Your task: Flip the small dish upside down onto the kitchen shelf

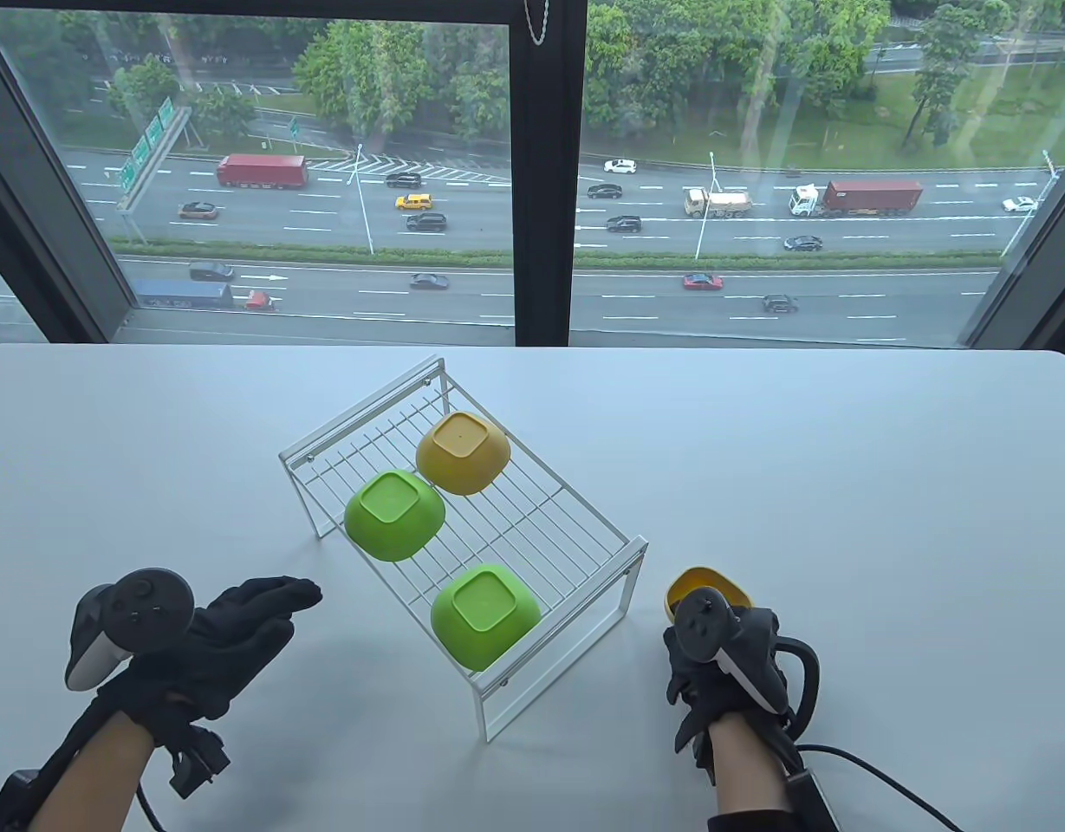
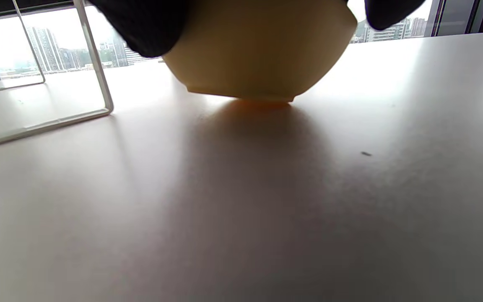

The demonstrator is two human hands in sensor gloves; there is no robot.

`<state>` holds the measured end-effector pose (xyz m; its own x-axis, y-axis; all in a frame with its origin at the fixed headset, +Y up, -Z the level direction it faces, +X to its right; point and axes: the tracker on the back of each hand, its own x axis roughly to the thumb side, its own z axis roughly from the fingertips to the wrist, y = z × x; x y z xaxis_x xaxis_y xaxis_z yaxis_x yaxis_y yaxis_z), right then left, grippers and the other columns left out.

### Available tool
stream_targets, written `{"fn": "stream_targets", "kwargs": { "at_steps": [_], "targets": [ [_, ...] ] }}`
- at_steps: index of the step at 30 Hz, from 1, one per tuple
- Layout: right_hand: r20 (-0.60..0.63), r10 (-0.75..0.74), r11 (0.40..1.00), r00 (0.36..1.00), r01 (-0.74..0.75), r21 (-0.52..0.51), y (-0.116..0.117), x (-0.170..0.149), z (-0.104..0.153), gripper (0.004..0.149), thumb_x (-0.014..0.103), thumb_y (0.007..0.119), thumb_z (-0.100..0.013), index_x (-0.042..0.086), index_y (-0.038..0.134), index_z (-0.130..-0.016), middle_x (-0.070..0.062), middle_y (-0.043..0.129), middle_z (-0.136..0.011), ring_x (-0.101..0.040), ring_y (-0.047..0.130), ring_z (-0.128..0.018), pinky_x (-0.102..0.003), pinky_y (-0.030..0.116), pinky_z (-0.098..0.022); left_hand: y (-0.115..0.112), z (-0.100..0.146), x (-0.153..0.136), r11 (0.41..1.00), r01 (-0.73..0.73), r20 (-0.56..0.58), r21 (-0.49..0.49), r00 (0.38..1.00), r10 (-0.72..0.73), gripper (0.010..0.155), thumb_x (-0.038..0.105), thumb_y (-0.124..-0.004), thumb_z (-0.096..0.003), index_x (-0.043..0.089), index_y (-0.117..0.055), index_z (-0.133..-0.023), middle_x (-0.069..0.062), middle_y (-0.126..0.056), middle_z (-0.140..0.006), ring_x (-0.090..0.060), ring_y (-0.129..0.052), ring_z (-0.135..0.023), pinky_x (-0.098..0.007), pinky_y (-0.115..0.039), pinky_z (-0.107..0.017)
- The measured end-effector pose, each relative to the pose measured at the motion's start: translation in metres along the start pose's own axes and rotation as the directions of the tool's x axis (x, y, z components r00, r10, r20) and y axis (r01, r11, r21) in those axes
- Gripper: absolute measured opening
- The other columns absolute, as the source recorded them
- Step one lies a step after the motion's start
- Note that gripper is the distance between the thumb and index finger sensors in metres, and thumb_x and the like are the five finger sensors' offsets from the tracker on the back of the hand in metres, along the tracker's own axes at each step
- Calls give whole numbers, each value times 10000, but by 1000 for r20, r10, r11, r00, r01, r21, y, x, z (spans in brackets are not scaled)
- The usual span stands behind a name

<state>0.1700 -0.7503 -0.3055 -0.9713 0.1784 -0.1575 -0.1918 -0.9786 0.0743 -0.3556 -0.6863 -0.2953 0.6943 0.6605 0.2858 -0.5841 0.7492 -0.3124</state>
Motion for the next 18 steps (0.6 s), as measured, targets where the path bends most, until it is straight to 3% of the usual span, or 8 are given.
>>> {"fn": "stream_targets", "kwargs": {
  "at_steps": [9, 18],
  "targets": [
    [50, -109, 994, 993, 109, 0, -8, 9, 3, 374, 445, 738, -487, 373, 796, -849, 29, 896, -907, -265, 868, -869, -613, 509, -739, 2, -3, -5, 1000, -22, 5, -6, 1000, 22, 644, 555, -589, -459, 320, -690, -1051, -35, -655, -1142, -315, -727, -964, -590, -688, -720],
    [75, -112, 992, 991, 115, -43, -14, 13, 8, 383, 436, 722, -487, 370, 782, -859, 37, 908, -790, -245, 889, -816, -617, 555, -724, 6, -2, -4, 998, -56, 54, 22, 997, 55, 640, 552, -587, -460, 316, -702, -1044, -31, -671, -1134, -310, -740, -956, -585, -698, -715]
  ]
}}
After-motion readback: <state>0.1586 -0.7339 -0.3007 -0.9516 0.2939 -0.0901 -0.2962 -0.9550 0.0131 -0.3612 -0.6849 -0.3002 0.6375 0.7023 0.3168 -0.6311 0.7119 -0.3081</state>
